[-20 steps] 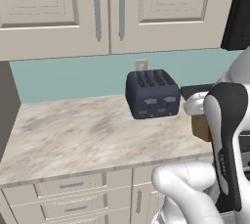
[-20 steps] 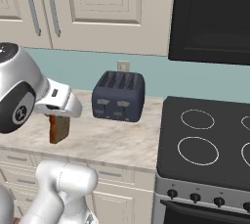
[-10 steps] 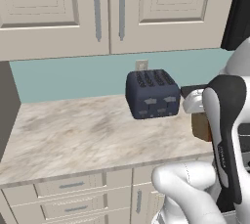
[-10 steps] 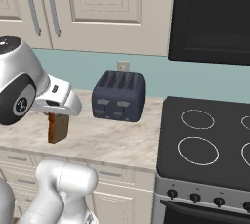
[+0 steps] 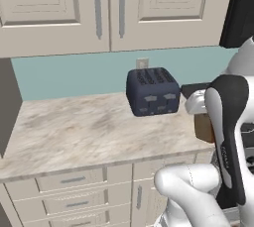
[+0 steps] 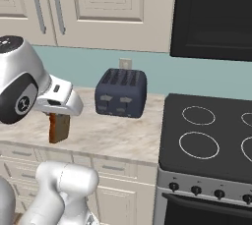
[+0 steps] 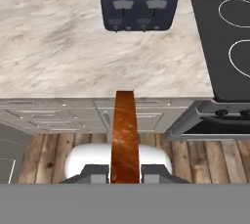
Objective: Start the toaster. Once the lever pops up, take the bread to the plate on the dining counter.
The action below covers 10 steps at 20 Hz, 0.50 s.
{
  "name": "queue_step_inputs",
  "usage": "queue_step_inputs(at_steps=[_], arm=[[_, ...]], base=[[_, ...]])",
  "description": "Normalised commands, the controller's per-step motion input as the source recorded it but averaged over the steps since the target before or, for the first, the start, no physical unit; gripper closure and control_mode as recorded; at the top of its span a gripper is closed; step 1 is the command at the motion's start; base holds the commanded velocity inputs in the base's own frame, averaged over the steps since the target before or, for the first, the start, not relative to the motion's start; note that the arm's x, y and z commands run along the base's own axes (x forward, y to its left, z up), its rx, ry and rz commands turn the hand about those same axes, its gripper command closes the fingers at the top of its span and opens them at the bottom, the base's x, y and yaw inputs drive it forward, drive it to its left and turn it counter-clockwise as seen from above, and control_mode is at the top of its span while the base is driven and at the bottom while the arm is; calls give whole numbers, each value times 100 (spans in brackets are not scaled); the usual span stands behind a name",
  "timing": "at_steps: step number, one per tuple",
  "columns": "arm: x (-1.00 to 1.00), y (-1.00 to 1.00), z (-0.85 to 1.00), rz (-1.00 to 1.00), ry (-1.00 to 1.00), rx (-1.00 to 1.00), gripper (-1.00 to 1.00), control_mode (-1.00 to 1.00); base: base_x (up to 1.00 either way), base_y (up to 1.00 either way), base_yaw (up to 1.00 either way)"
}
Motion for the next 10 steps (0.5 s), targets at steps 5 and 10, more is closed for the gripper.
queue_step_inputs(at_steps=[5, 10], arm=[[0, 0, 0, 0, 0, 0, 100, 100], [0, 0, 0, 0, 0, 0, 100, 100]], base=[[-99, -19, 0], [-100, -8, 9]])
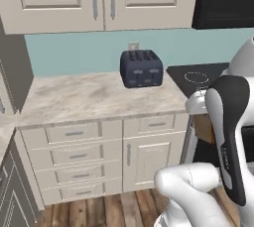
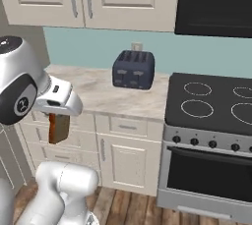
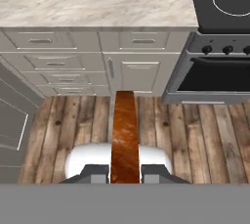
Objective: Start the toaster. Once the lever pops up, take the bread to the plate on the dining counter.
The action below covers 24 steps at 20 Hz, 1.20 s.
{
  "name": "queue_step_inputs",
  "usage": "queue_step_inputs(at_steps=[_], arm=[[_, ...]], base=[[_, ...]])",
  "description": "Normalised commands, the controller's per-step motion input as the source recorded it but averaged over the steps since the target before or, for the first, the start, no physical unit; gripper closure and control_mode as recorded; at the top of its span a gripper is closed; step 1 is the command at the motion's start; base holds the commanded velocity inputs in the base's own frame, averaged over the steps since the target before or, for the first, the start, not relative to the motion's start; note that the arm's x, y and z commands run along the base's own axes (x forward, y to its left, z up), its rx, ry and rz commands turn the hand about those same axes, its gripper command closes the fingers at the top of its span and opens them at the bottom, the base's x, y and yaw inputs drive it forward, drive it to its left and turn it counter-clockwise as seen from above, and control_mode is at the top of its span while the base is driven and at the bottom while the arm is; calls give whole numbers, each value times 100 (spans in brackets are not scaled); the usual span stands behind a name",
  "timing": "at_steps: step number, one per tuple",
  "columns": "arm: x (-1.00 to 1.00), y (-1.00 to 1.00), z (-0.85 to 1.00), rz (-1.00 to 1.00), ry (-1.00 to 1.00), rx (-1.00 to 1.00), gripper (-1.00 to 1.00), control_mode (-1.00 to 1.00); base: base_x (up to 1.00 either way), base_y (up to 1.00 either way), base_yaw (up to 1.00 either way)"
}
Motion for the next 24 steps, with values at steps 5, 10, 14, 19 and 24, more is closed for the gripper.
queue_step_inputs(at_steps=[5, 10, 14, 19, 24], arm=[[0, 0, 0, 0, 0, 0, 100, 100], [0, 0, 0, 0, 0, 0, 100, 100], [0, 0, 0, 0, 0, 0, 100, 100], [0, 0, 0, 0, 0, 0, 100, 100], [0, 0, 0, 0, 0, 0, 100, 100]], base=[[-79, -3, 37], [-41, -16, 63], [-32, -20, 68], [-30, -17, 66], [-30, -16, 69]])
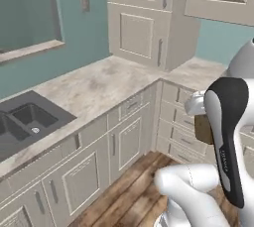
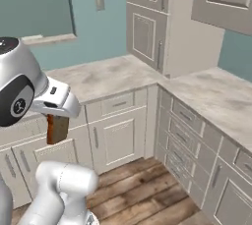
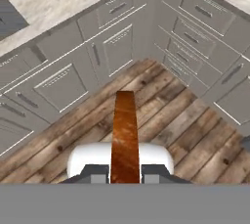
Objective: Start the toaster. Once the lever pops up, take the bread to the plate on the dining counter.
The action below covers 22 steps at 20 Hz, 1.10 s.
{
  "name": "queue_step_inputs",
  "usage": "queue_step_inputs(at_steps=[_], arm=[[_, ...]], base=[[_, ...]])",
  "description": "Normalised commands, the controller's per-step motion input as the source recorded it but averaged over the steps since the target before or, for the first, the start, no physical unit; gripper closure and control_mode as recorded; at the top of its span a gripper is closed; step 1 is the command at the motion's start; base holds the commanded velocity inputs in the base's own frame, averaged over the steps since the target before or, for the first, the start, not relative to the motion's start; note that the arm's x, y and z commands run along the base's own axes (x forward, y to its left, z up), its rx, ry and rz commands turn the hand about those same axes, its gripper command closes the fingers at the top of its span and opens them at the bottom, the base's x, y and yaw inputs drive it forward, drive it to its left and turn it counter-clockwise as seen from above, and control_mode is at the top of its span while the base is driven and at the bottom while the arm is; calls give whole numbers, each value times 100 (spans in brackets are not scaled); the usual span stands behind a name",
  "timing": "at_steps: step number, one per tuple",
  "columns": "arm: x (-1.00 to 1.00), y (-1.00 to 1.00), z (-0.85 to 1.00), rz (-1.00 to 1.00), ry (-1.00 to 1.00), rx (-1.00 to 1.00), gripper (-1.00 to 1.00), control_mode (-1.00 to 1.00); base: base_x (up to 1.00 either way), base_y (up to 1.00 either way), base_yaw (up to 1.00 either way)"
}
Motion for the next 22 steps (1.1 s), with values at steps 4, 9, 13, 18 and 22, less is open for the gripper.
queue_step_inputs(at_steps=[4, 9, 13, 18, 22], arm=[[0, 0, 0, 0, 0, 0, 100, 100], [0, 0, 0, 0, 0, 0, 100, 100], [0, 0, 0, 0, 0, 0, 100, 100], [0, 0, 0, 0, 0, 0, 100, 100], [0, 0, 0, 0, 0, 0, 100, 100]], base=[[-23, 0, 70], [-26, 0, 74], [-23, 0, 76], [-19, 0, 77], [-20, 0, 77]])
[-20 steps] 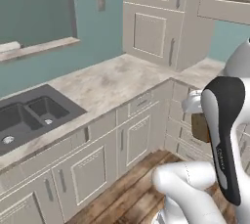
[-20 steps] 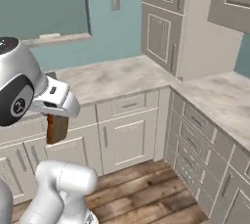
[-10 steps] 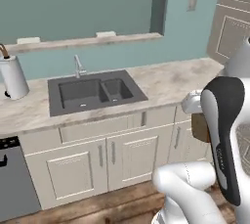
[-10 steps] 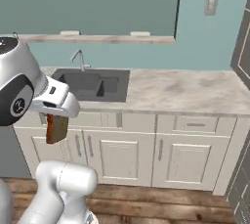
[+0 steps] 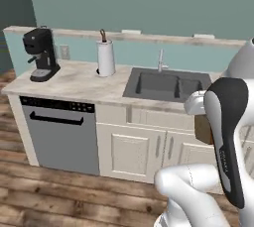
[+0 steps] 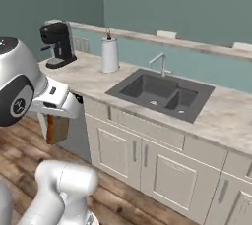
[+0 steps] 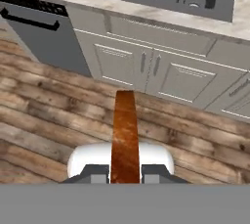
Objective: Start the toaster. Once the lever pops up, take the bread to the plate on the dining counter.
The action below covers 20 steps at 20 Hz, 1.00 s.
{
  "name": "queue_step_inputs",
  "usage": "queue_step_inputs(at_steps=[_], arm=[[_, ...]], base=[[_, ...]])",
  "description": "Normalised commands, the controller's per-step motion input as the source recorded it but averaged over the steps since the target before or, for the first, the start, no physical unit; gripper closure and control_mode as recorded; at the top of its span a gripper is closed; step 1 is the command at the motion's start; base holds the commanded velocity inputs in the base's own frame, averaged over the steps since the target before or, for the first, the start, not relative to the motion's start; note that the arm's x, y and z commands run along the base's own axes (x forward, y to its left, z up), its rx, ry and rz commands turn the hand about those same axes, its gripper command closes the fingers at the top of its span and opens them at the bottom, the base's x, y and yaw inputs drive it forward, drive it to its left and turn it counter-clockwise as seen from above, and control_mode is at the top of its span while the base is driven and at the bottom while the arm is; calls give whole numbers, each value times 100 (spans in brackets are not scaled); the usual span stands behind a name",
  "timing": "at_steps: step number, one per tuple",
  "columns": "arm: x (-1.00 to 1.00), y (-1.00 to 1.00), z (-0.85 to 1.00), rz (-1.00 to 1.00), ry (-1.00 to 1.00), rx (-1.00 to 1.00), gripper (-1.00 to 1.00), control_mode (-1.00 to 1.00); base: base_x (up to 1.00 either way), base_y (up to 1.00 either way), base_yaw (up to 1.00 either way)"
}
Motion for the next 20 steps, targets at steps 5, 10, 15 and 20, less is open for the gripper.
queue_step_inputs(at_steps=[5, 10, 15, 20], arm=[[0, 0, 0, 0, 0, 0, 100, 100], [0, 0, 0, 0, 0, 0, 100, 100], [0, 0, 0, 0, 0, 0, 100, 100], [0, 0, 0, 0, 0, 0, 100, 100]], base=[[-22, 0, 75], [-8, 0, 68], [22, 15, 25], [73, 64, 0]])
